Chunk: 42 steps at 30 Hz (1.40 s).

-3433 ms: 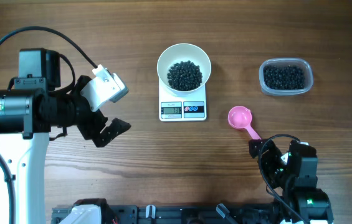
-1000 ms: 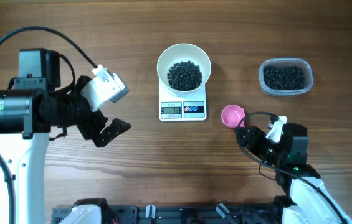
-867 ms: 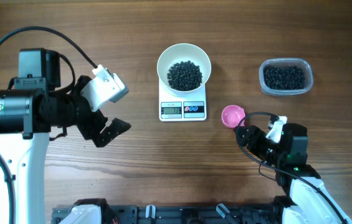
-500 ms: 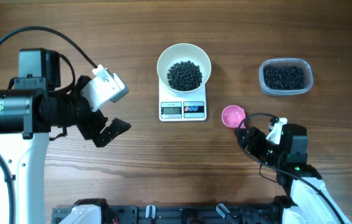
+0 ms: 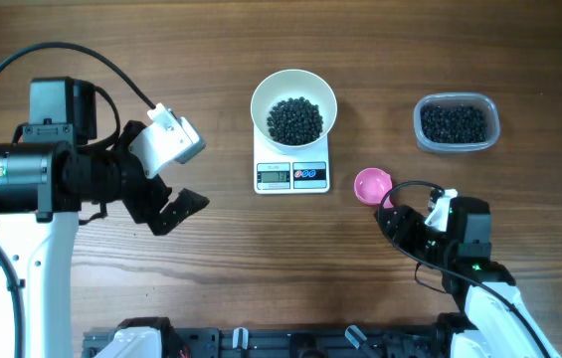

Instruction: Scoop item into bowl and weigh 150g on scale

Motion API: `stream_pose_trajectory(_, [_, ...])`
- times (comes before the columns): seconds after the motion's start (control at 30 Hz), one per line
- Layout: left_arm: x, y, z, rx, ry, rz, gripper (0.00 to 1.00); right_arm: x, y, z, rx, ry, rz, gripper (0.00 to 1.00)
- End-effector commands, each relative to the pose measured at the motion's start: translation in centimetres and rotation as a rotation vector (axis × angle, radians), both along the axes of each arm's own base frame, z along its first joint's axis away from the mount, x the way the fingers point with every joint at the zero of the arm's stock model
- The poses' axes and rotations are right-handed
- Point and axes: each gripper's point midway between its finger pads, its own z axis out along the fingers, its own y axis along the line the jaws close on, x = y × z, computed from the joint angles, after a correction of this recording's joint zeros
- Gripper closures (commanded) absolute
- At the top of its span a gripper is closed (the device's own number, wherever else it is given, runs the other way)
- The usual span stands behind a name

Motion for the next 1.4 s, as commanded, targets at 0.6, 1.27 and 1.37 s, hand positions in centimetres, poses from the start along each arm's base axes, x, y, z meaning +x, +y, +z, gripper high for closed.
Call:
stream_pose_trajectory(0.6, [0.0, 0.0, 0.7, -0.004, -0.028, -0.005, 0.00, -4.6, -3.4, -3.1, -0.049, 0.263, -0.335, 0.40])
stream_pose_trajectory(1.27, [0.0, 0.0, 0.7, -0.004, -0.028, -0.005, 0.00, -2.8, -3.1, -1.3, -0.046, 0.124, -0.285, 0.58])
stream_pose_trajectory(1.37, [0.0, 0.0, 0.7, -0.004, -0.028, -0.005, 0.00, -2.9, -3.2, -1.4, -0.052, 0.129, -0.289, 0.29])
